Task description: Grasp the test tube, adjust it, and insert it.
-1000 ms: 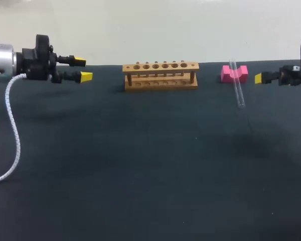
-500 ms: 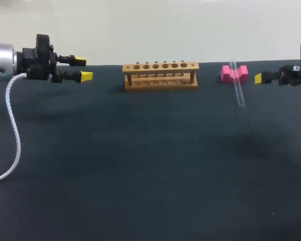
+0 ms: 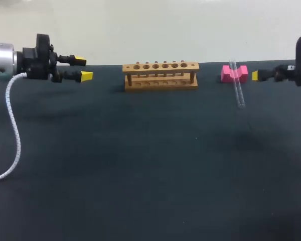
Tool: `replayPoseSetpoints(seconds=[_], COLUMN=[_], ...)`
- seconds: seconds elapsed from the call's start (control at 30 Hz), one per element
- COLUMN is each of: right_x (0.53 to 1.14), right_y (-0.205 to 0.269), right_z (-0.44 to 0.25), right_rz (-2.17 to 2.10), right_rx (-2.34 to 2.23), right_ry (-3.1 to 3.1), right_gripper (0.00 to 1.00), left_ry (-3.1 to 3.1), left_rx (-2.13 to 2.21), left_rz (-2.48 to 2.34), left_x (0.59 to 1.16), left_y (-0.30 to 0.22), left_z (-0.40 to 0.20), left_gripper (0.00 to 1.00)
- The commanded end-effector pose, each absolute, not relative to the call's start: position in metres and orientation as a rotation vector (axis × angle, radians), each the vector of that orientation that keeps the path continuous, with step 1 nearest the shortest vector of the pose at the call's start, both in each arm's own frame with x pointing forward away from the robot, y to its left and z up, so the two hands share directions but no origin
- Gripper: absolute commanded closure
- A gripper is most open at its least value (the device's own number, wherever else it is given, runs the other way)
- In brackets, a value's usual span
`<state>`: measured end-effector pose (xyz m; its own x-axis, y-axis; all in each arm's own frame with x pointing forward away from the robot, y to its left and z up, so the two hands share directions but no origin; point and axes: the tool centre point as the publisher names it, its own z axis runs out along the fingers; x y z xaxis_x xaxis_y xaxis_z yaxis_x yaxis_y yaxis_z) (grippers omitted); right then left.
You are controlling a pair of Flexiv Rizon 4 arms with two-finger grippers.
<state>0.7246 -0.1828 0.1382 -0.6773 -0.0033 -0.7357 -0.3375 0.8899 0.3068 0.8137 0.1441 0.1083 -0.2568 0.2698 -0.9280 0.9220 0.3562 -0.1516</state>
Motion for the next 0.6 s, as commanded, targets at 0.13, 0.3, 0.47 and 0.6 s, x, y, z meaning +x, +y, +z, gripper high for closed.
replayPoseSetpoints(seconds=[0.13,0.3,0.47,0.6], right_x=[0.744,0.755,0.764,0.77], right_y=[-0.168,-0.164,-0.158,-0.154], right_z=[0.117,0.109,0.101,0.094], right_rz=[0.137,0.024,-0.036,-0.093], right_rx=[-0.041,0.033,0.077,0.13], right_ry=[2.256,2.262,2.267,2.267], right_gripper=[0.0,0.0,0.0,0.0], left_ry=[1.734,1.734,1.734,1.734], left_rx=[1.061,1.061,1.061,1.061], left_rz=[-0.932,-0.932,-0.932,-0.932], left_x=[0.814,0.814,0.814,0.814], left_y=[0.145,0.145,0.145,0.145], left_z=[0.107,0.107,0.107,0.107], left_gripper=[0.0,0.0,0.0,0.0])
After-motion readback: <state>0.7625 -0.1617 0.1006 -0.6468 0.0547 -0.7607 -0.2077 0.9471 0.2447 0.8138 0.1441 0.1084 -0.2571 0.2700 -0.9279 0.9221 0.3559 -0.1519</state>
